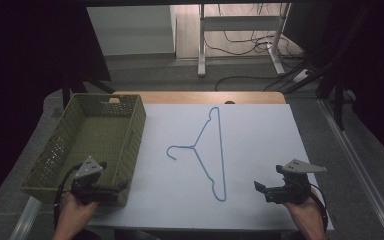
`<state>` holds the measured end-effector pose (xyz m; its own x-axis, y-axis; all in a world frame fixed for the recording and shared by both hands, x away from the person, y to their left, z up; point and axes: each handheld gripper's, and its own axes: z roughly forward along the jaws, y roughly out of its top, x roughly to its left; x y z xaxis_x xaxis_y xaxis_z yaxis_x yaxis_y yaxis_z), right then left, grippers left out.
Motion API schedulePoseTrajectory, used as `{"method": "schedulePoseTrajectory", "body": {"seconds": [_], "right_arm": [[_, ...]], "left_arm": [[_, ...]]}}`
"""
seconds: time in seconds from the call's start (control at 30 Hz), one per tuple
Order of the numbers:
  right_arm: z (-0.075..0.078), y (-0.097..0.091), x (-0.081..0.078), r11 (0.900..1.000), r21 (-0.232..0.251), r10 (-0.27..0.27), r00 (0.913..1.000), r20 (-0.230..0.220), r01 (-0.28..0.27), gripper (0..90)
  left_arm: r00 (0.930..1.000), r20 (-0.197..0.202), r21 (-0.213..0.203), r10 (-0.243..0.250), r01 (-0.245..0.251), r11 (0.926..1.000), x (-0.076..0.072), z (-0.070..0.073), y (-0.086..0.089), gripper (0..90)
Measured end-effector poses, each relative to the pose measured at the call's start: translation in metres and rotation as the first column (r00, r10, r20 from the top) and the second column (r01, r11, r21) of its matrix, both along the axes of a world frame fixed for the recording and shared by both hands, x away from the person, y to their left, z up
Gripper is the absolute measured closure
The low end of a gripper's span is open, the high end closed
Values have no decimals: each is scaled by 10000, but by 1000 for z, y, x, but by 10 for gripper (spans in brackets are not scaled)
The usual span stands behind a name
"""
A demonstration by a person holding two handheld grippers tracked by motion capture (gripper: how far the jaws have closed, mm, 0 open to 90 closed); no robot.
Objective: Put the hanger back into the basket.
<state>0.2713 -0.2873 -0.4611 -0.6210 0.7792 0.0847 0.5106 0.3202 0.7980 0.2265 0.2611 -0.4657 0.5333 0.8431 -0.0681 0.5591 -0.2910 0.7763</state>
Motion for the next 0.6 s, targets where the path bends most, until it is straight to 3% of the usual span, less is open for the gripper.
{"method": "schedulePoseTrajectory", "body": {"seconds": [0.37, 0.6], "right_arm": [[-1, 1, 0, 9994, -341, -104, 9999, 17, 105, 0], [1, 1, -1, 9990, -441, -116, 9999, 123, 122, 0]], "left_arm": [[9997, -260, -391, 41, -51, 9992, 1, 1, 1, 33], [9998, -214, -167, -13, 9, 9999, 1, 2, 0, 60]]}}
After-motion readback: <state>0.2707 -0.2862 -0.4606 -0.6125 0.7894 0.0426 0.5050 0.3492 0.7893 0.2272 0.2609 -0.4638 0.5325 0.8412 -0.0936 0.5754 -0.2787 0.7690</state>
